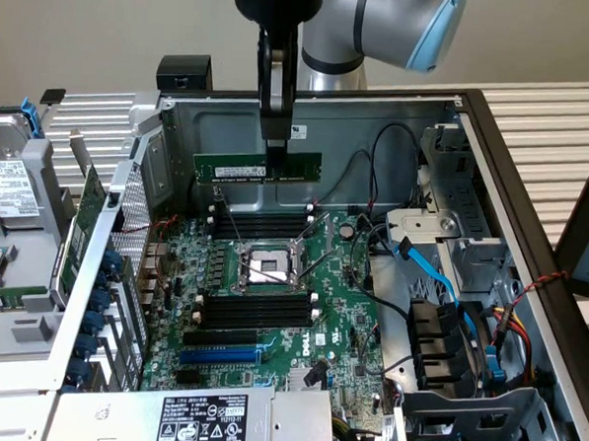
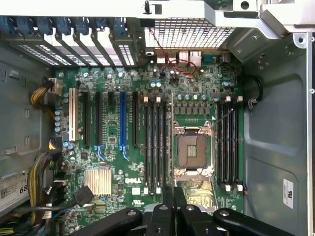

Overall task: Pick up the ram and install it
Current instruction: 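Insert the ram into the slot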

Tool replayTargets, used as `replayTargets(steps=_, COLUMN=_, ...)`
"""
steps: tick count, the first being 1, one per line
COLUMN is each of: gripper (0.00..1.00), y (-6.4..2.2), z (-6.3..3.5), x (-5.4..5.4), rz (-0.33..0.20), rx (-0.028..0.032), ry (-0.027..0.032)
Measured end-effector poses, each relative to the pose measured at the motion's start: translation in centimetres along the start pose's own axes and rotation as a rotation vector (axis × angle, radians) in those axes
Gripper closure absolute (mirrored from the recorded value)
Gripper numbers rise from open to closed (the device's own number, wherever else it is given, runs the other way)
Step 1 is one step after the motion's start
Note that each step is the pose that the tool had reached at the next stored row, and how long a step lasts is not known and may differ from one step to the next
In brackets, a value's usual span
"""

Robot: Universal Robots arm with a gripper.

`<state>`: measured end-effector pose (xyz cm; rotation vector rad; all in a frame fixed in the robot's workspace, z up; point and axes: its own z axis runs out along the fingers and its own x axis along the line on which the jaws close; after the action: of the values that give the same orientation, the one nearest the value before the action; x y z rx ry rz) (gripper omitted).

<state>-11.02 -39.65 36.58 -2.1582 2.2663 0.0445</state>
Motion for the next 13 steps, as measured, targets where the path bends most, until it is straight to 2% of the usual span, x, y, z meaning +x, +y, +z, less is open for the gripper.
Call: replayTargets(steps=13, gripper=0.88, y=-0.05, z=2.28, x=0.4, rz=0.020, rx=0.0005, ry=0.0006)
